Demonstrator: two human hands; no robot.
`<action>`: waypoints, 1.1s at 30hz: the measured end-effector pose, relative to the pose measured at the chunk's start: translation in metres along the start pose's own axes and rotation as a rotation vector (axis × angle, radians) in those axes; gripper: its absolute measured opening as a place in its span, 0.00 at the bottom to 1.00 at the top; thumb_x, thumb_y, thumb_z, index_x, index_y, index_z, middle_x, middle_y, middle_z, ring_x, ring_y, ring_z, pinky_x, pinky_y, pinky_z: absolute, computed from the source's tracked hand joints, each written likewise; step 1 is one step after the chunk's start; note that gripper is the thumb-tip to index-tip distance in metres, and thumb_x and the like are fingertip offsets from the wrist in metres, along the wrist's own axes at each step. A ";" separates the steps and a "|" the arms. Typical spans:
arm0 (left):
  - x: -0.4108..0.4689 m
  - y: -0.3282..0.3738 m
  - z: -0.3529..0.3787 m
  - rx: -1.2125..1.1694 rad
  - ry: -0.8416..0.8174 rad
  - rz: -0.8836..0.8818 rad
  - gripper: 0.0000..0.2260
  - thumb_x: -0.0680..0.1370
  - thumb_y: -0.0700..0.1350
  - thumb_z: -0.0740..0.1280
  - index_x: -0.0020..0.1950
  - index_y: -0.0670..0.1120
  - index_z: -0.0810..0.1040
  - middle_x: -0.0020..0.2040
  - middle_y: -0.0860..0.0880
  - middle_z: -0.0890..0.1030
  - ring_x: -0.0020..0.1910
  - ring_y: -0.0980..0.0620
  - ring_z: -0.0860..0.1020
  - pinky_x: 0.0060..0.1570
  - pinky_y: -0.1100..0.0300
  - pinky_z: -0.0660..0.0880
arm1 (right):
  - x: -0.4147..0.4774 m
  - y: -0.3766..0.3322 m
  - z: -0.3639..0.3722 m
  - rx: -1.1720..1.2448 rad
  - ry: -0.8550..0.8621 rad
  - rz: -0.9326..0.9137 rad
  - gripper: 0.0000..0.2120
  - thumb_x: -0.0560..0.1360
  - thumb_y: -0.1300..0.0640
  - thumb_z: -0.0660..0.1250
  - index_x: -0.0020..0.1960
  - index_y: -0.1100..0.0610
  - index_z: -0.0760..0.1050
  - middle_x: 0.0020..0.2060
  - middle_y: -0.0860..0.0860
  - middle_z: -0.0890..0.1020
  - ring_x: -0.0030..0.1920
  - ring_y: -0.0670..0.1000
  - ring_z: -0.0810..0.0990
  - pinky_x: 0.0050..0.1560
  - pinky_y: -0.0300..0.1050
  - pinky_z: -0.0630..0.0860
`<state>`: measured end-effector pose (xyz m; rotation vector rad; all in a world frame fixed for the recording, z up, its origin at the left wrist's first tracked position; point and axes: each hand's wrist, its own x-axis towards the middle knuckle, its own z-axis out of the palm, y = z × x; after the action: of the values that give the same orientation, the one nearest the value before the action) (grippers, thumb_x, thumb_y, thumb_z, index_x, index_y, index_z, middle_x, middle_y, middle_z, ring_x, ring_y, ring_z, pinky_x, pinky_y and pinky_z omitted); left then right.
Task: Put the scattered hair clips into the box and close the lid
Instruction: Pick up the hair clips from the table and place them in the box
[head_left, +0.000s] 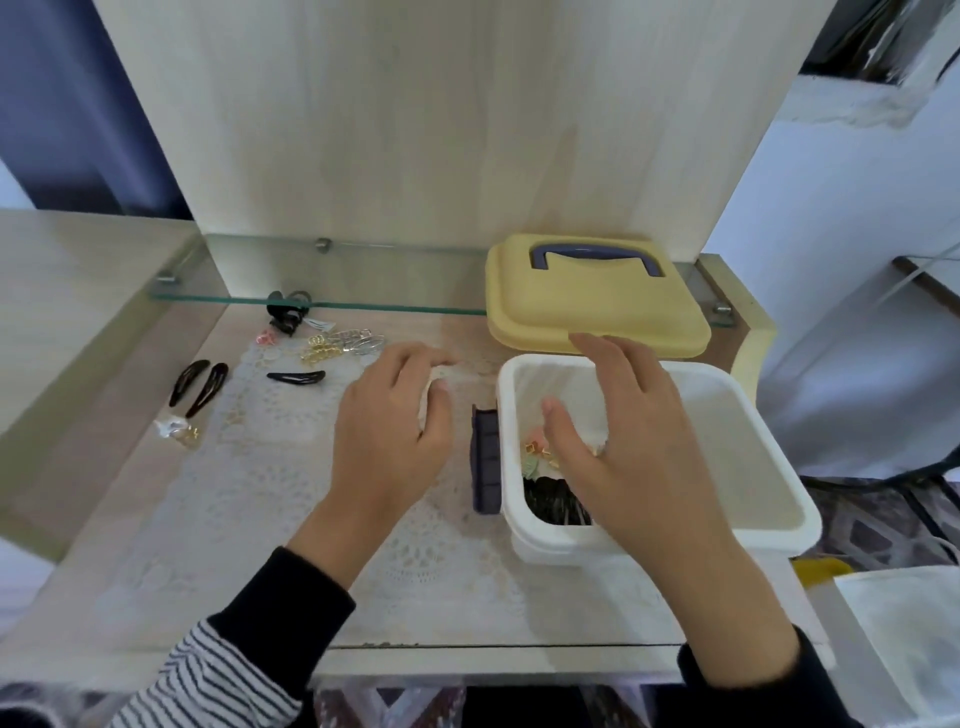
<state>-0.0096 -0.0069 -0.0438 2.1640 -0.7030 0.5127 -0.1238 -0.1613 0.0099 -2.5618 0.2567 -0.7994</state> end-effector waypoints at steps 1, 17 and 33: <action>-0.004 -0.010 -0.002 0.024 0.011 -0.015 0.14 0.77 0.44 0.58 0.58 0.48 0.78 0.55 0.53 0.77 0.51 0.54 0.76 0.48 0.49 0.75 | 0.001 -0.011 0.004 0.044 0.036 -0.013 0.22 0.74 0.51 0.62 0.66 0.57 0.70 0.60 0.52 0.73 0.59 0.52 0.72 0.58 0.48 0.71; -0.011 -0.130 -0.033 0.426 -0.021 -0.188 0.20 0.75 0.45 0.56 0.64 0.38 0.74 0.64 0.39 0.75 0.64 0.40 0.74 0.60 0.45 0.72 | 0.016 -0.088 0.158 0.000 -0.198 -0.055 0.24 0.74 0.57 0.61 0.70 0.58 0.65 0.66 0.58 0.69 0.65 0.57 0.69 0.62 0.52 0.71; -0.016 -0.135 -0.028 0.385 -0.252 -0.335 0.22 0.82 0.50 0.53 0.77 0.57 0.59 0.79 0.49 0.54 0.78 0.49 0.51 0.75 0.50 0.47 | 0.059 -0.063 0.234 -0.255 -0.216 0.108 0.30 0.76 0.50 0.53 0.77 0.48 0.51 0.75 0.62 0.56 0.64 0.59 0.65 0.63 0.54 0.62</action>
<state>0.0600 0.0924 -0.1109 2.6740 -0.3757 0.2095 0.0623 -0.0397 -0.1039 -2.8151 0.4495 -0.4708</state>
